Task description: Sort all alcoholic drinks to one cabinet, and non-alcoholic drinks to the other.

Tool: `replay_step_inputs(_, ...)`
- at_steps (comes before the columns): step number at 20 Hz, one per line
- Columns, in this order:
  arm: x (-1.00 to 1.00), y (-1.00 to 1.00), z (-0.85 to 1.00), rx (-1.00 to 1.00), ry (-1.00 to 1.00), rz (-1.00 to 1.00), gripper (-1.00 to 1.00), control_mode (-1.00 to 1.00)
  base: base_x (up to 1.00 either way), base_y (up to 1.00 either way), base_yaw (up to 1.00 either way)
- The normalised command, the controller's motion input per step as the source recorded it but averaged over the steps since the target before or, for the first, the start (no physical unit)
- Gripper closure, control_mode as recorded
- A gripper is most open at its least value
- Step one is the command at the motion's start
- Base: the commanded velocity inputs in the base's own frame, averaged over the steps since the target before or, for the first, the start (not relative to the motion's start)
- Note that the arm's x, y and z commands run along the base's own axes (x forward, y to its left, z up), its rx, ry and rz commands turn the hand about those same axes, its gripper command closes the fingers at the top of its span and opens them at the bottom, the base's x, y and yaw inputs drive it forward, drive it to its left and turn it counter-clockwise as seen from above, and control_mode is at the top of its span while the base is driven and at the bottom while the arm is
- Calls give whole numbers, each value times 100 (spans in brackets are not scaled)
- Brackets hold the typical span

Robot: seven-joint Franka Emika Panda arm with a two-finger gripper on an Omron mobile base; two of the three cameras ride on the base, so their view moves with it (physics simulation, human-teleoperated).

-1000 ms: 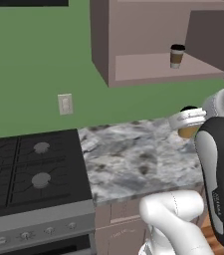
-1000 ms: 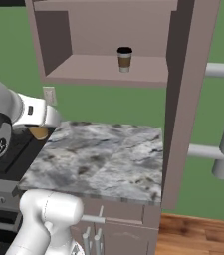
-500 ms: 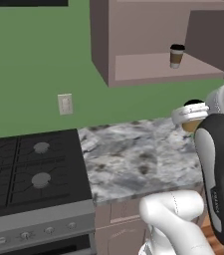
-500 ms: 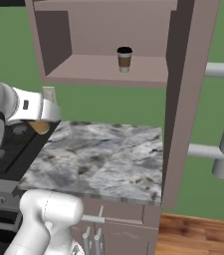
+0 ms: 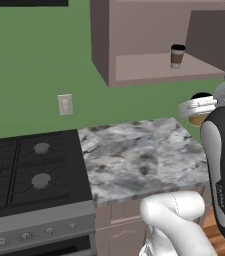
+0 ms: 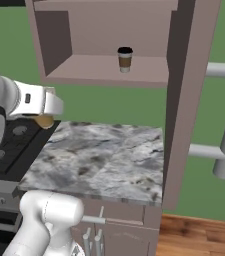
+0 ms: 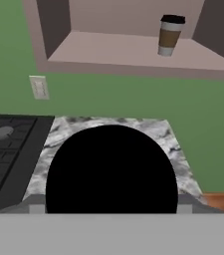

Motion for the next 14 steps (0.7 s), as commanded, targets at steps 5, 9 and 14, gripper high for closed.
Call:
replay_step_inputs(5,0,-9,18,0,-4,0,100,-100,0,0,0)
replay_step_inputs(9,1,-5,14,0,-4,0,100,-100,0,0,0)
replay_step_inputs(14,3,-3,16,0,-3,0,100,-100,0,0,0)
